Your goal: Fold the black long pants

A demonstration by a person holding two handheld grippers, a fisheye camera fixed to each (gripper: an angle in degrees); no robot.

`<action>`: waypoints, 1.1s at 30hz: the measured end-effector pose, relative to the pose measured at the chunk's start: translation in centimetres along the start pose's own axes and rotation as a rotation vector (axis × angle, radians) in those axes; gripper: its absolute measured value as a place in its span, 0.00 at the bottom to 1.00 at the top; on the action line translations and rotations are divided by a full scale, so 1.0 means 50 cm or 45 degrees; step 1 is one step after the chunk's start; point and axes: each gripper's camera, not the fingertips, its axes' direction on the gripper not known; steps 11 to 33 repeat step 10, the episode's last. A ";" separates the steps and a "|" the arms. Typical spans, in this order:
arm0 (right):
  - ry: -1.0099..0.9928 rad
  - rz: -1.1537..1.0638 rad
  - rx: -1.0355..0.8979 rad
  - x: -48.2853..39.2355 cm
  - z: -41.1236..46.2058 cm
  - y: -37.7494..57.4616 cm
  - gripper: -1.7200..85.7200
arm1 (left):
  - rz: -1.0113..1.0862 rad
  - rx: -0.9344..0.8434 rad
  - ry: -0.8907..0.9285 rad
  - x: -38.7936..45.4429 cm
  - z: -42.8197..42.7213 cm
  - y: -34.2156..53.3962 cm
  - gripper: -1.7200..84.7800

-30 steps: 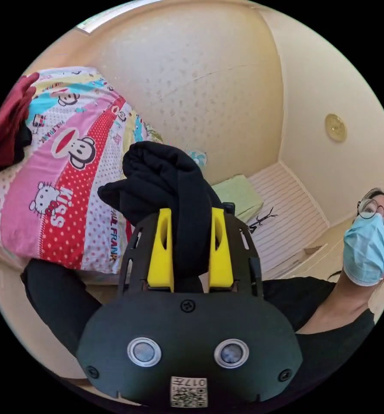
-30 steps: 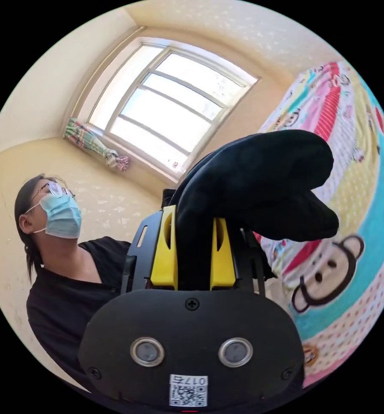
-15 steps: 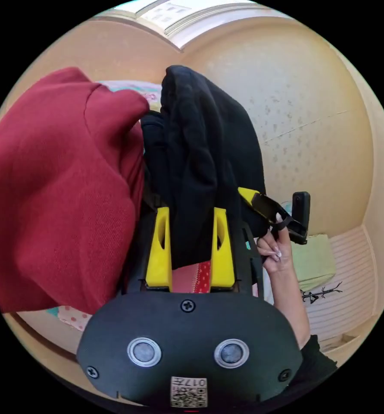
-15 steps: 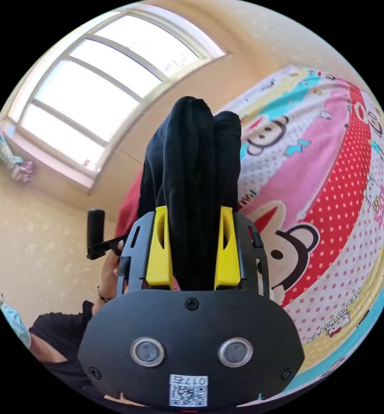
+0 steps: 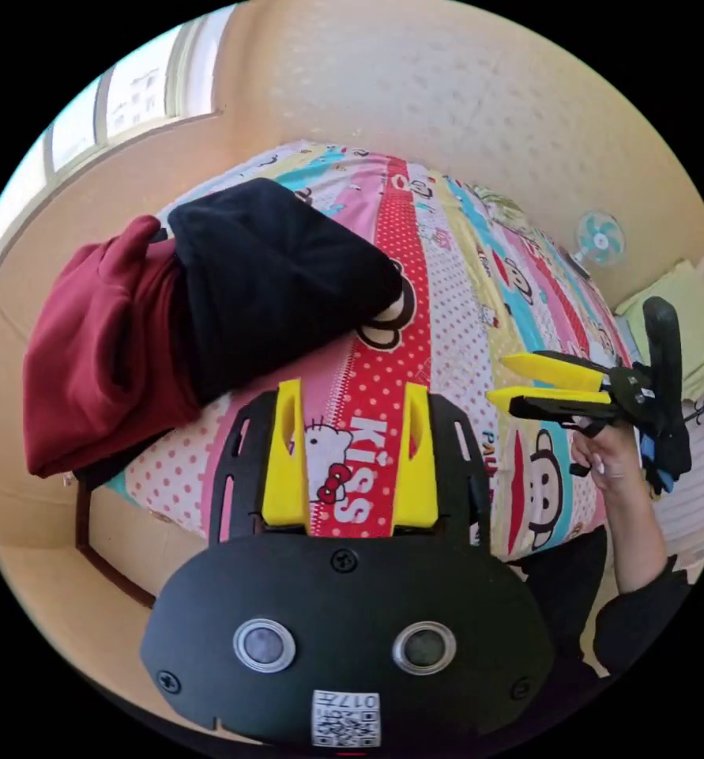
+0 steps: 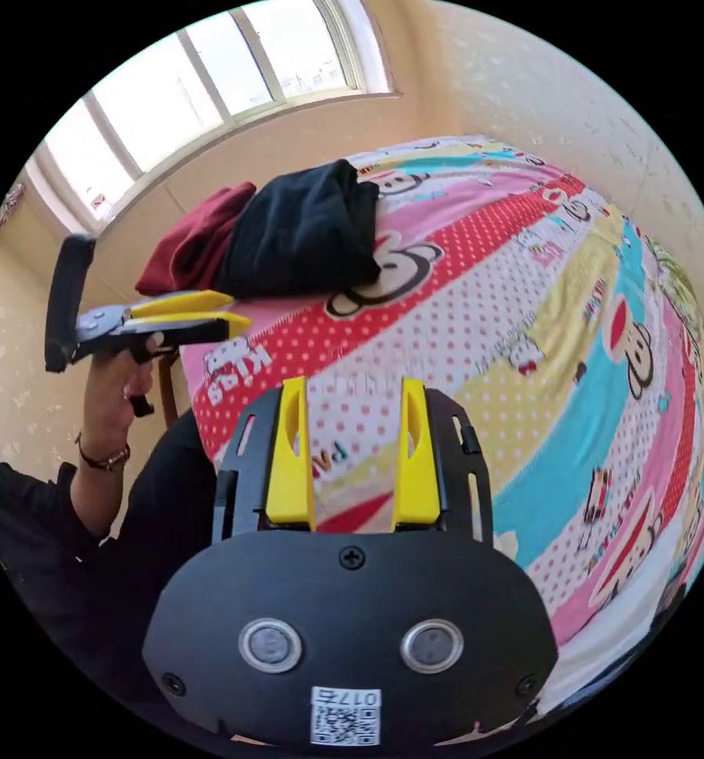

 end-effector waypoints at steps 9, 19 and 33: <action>0.061 0.909 0.212 0.255 -0.246 0.648 0.17 | 0.513 -0.183 0.001 0.312 0.175 0.220 0.12; 0.144 1.014 0.273 0.289 -0.302 0.694 0.18 | 0.496 -0.144 -0.017 0.310 0.176 0.237 0.12; 0.144 1.014 0.273 0.289 -0.302 0.694 0.18 | 0.496 -0.144 -0.017 0.310 0.176 0.237 0.12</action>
